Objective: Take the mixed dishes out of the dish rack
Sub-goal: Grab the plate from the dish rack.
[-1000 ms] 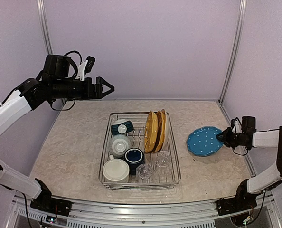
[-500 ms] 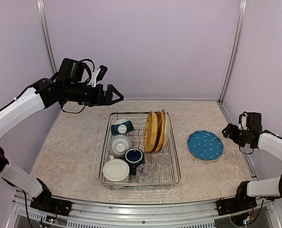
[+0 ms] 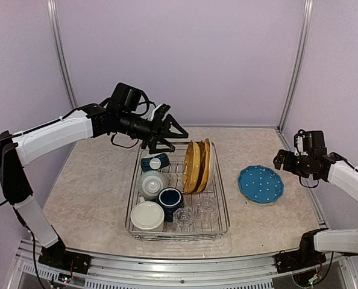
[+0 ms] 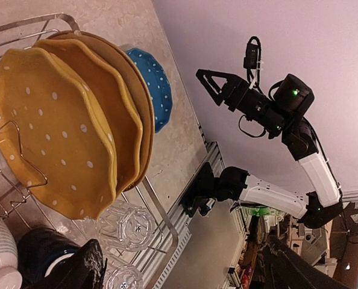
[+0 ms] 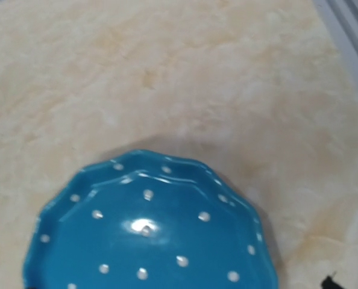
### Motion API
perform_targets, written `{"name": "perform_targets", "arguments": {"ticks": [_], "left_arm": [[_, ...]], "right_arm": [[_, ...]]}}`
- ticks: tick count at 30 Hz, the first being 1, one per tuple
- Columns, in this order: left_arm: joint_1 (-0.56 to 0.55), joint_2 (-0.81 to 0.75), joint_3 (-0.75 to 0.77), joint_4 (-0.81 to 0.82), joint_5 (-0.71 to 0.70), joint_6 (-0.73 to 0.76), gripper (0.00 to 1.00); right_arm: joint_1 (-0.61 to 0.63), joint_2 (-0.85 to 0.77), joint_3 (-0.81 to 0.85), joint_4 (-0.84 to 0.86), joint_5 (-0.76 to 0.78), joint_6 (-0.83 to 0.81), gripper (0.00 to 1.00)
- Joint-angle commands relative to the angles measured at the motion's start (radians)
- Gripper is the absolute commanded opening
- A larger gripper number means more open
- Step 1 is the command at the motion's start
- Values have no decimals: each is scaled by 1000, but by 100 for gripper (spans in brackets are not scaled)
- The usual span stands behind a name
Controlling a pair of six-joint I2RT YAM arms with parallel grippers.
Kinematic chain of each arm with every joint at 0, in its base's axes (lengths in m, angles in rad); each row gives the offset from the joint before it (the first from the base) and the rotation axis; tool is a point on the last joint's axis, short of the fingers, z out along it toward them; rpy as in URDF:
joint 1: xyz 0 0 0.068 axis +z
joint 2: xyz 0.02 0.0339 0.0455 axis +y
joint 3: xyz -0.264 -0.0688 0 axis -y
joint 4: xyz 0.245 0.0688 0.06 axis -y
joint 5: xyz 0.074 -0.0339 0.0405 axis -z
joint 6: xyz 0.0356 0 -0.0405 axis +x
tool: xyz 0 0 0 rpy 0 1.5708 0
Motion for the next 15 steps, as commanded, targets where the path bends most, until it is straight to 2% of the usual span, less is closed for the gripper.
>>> {"name": "perform_targets", "arguments": {"ticks": [1,5,7,10,15], "left_arm": [[-6,75,44,59,46,-141,83],[-10,123,63,88,-2,-173,74],[-13,157,93,78,-7,-168,69],[-14,242,158,48,20,-174,57],[-19,340,245,26,47,-180,50]], "right_arm": [[7,-29,-17,-71,84,-16,100],[6,-69,-15,-94,144,48,100],[6,-114,-21,-86,124,52,100],[7,-187,-50,-41,73,37,100],[7,-216,-33,-56,70,8,100]]}}
